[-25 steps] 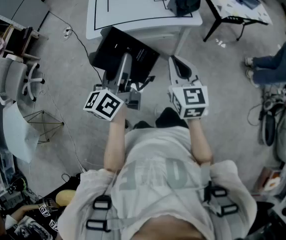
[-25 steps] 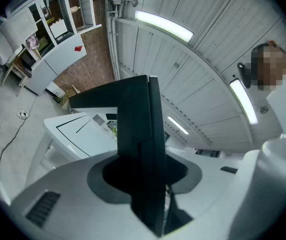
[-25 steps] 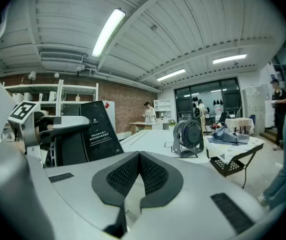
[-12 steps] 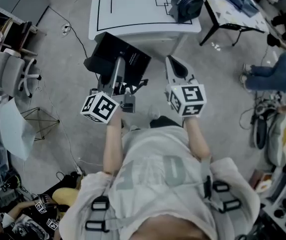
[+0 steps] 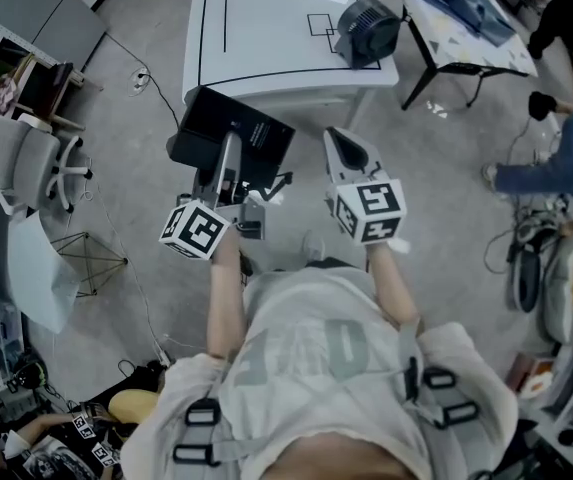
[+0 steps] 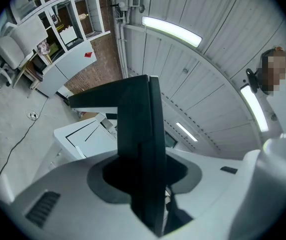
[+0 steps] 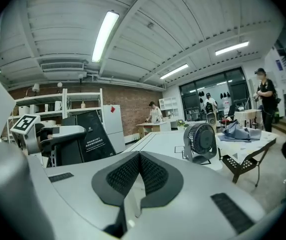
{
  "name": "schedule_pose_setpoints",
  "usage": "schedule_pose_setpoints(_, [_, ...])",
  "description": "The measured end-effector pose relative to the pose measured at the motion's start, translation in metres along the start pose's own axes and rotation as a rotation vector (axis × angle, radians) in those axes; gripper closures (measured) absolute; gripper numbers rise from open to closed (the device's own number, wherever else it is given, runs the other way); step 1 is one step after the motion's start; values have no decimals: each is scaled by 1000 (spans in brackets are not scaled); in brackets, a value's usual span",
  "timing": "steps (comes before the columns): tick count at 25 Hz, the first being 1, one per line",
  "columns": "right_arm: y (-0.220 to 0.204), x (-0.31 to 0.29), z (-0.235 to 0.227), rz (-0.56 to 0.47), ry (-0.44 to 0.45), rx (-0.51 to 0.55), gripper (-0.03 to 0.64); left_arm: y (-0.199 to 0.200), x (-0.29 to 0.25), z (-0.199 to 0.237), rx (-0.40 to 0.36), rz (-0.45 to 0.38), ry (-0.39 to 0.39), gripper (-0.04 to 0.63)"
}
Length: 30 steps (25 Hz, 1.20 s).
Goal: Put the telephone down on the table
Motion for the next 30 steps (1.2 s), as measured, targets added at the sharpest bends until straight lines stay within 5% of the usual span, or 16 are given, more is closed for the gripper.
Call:
schedule_pose_setpoints(13, [0, -1, -54, -3, 0, 8, 609, 4, -15, 4, 52, -89, 84, 428])
schedule_pose_setpoints(24, [27, -70, -59, -88, 44, 45, 609, 21, -91, 33, 92, -154, 12, 428])
schedule_pose_setpoints(30, [44, -134, -55, -136, 50, -48, 609, 34, -141, 62, 104, -127, 3, 428])
Point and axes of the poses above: the fingertips, and each gripper's own axes: x backward along the fingers, z to its left, y out of its top, the point moved 9 cm from there along x, backward along the fingers, and after that the axes turned 13 degrees about -z, right-handed, at the moved point
